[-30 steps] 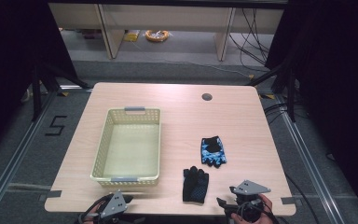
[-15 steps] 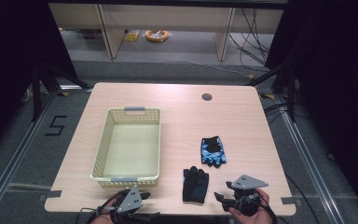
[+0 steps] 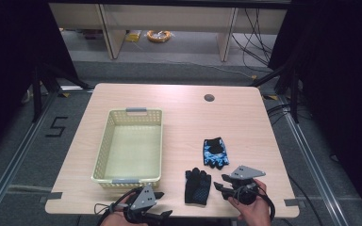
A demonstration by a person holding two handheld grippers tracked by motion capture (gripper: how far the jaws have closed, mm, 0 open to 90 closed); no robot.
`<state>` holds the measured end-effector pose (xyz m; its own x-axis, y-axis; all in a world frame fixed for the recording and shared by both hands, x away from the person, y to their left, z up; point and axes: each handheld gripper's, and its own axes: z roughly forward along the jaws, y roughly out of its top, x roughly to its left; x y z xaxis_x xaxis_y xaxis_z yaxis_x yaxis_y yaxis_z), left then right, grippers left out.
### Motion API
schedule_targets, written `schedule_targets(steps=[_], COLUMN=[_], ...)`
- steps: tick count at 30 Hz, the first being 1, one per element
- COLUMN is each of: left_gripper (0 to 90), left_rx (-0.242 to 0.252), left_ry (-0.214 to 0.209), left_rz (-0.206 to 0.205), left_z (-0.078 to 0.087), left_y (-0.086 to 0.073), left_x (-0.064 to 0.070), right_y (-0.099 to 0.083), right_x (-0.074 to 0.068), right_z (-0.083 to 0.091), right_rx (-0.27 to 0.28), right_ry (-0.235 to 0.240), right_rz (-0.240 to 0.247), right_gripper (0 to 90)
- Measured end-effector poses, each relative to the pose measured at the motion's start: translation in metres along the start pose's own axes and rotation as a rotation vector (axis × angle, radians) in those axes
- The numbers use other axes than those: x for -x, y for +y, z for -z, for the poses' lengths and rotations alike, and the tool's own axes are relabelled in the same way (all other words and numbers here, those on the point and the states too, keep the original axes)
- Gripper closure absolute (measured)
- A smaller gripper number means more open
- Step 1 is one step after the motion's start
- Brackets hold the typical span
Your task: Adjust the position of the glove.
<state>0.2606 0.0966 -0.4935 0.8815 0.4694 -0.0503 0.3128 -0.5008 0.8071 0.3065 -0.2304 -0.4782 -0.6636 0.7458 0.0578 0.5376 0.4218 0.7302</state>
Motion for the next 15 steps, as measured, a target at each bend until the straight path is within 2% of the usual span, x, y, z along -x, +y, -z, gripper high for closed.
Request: schedule_targets(steps=[1, 2, 3, 5, 7, 9, 11, 12, 14, 15], left_gripper=[43.3, 48.2, 51.9, 54.8, 66.1, 68.3, 75.5, 79.5, 80.9, 83.4], left_rx=[0.005, 0.005, -0.001, -0.009, -0.017, -0.009, -0.015, -0.003, -0.006, -0.003], left_ry=[-0.007, -0.004, -0.013, -0.024, -0.036, -0.044, -0.04, -0.036, -0.035, -0.044], left_rz=[-0.022, -0.047, -0.066, -0.073, -0.085, -0.071, -0.098, -0.095, -0.109, -0.115], left_z=[-0.002, -0.004, -0.006, -0.008, -0.015, -0.019, -0.023, -0.027, -0.03, -0.036], left_y=[0.003, 0.004, 0.005, 0.007, 0.011, 0.013, 0.021, 0.027, 0.031, 0.037], left_x=[0.002, 0.003, 0.004, 0.006, 0.007, 0.008, 0.008, 0.01, 0.011, 0.014], right_y=[0.001, 0.003, 0.006, 0.009, 0.017, 0.019, 0.024, 0.027, 0.028, 0.032], right_x=[0.0, -0.001, 0.002, 0.001, 0.0, 0.0, 0.0, 0.001, -0.001, 0.001], right_z=[-0.001, -0.002, -0.006, -0.008, -0.017, -0.019, -0.027, -0.033, -0.035, -0.042], right_rx=[0.002, -0.014, 0.009, 0.006, -0.002, -0.001, -0.015, -0.026, -0.026, -0.033], right_ry=[-0.005, -0.002, -0.011, -0.014, 0.002, 0.005, 0.006, 0.009, 0.017, 0.023], right_rz=[0.009, -0.001, 0.052, 0.064, 0.091, 0.1, 0.119, 0.128, 0.113, 0.131], right_gripper=[63.7, 66.6, 68.1, 70.4, 79.7, 81.2, 84.9, 86.8, 87.6, 89.1])
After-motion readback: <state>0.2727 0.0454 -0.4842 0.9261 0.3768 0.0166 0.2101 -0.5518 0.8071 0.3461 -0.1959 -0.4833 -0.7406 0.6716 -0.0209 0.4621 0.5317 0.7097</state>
